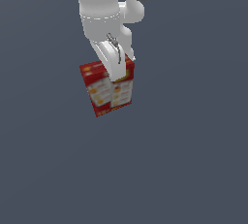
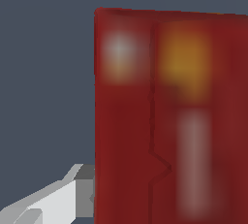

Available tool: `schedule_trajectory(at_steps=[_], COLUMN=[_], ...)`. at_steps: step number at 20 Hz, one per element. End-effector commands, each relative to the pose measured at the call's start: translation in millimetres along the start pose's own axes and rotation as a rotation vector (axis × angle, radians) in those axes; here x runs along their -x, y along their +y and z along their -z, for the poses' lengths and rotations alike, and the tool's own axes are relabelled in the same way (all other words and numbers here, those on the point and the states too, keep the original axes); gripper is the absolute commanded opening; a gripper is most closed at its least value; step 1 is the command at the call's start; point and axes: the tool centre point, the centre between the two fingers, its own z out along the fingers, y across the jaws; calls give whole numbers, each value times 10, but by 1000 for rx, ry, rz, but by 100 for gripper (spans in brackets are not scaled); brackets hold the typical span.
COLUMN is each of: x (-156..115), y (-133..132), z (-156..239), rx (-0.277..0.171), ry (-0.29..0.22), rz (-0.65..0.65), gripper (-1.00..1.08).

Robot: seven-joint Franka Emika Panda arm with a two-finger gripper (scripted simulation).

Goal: Pick up the object and move it to a goal position.

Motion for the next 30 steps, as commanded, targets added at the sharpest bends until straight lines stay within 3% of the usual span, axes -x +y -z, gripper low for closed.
schedule_trajectory(at_steps=[1,17,30], x=[-14,-126,-181], y=[154,977,1193], z=[280,1862,2345], rx=[-1,-1,0], ry=[0,1,2], rz=[0,0,0], gripper=[-100,-100,-100])
